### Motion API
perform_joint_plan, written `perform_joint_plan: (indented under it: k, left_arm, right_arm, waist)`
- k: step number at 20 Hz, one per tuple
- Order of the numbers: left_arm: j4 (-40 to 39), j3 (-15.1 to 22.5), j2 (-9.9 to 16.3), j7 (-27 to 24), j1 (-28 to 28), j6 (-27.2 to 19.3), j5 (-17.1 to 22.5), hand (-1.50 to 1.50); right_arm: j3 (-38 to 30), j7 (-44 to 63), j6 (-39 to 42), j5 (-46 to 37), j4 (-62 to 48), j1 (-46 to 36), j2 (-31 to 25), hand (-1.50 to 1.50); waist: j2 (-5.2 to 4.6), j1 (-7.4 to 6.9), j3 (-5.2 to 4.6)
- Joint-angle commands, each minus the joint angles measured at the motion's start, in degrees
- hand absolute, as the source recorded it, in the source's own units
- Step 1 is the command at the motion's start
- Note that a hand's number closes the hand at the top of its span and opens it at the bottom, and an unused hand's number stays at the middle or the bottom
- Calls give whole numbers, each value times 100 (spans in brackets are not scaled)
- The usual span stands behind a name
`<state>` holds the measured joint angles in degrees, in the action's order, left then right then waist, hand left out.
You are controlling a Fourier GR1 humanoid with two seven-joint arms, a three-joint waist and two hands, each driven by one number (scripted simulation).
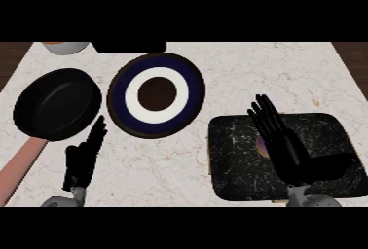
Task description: Pick the can from the tray and place it in the plate
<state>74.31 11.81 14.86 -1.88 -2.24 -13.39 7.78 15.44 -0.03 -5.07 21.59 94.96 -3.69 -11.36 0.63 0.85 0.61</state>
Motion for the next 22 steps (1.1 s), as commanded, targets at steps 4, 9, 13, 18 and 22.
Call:
perform_joint_plan:
  k: [4,9,13,18,22]
  left_arm:
    - [380,-322,977,-375,36,-38,-581,0]
    - [631,-374,1204,-546,331,11,-658,0]
    - [914,-586,1383,-610,604,85,-604,0]
    - [1020,-659,1148,-728,888,127,-754,0]
    - [905,-734,1223,-604,626,215,-731,0]
  right_arm:
    - [-1041,626,482,1722,433,-565,136,-150]
    - [-1953,-24,-576,381,413,-582,-601,-150]
    - [-2142,-509,-835,577,1001,94,-48,-150]
    - [-2358,-182,-225,889,2293,1075,-333,-150]
    - [-2621,418,659,1148,2178,1181,-1299,-150]
  waist:
    - [-44,-153,-47]
    - [-22,-75,-57]
    - [-30,-68,-54]
    - [-47,-59,-60]
    - [-51,-26,-61]
